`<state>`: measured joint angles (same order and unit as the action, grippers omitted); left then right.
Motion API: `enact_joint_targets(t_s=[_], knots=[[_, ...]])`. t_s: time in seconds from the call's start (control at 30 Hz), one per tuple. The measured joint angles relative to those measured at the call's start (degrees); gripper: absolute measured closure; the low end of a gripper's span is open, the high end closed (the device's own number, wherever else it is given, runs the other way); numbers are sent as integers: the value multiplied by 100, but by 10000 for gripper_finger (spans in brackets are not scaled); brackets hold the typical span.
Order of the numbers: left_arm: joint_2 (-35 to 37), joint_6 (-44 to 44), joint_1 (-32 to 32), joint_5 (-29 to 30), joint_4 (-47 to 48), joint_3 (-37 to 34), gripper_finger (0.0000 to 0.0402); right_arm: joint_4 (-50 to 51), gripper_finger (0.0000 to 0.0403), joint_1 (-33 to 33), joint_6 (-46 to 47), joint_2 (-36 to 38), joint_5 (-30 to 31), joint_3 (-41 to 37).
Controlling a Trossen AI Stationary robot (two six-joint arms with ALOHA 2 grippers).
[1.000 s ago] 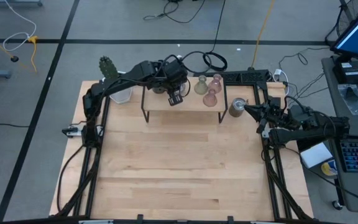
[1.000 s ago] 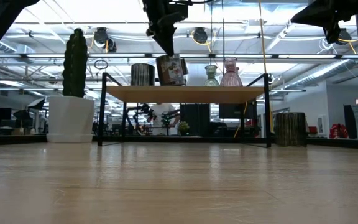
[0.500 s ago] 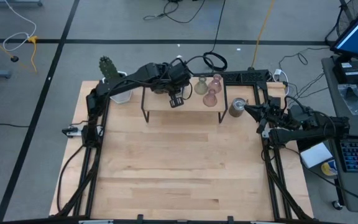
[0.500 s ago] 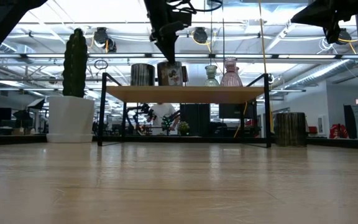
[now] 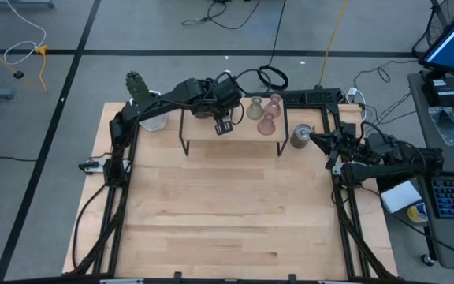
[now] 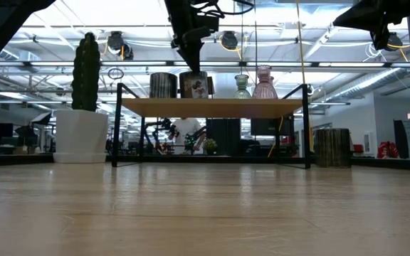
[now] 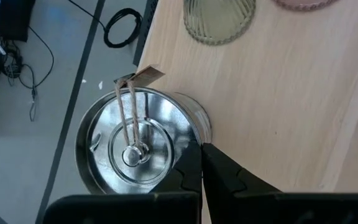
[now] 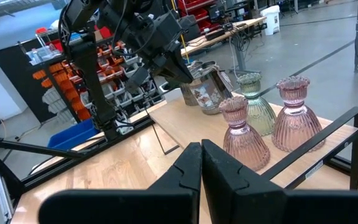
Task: Pick & Place candle stick holders
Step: Put the left brown scented candle on the shelf, then put the brown scented candle on the shelf
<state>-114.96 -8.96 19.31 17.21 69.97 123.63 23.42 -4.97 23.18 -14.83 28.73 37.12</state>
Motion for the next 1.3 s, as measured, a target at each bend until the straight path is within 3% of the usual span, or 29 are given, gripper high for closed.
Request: enact_joint_targets(t_s=[0.83, 1.3], knots=[[-7, -150, -4, 236, -28, 0, 376, 0, 399, 0, 15, -1, 0, 0], [136, -102, -70, 299, -222, 0, 260, 1, 399, 0, 15, -1, -2, 0]])
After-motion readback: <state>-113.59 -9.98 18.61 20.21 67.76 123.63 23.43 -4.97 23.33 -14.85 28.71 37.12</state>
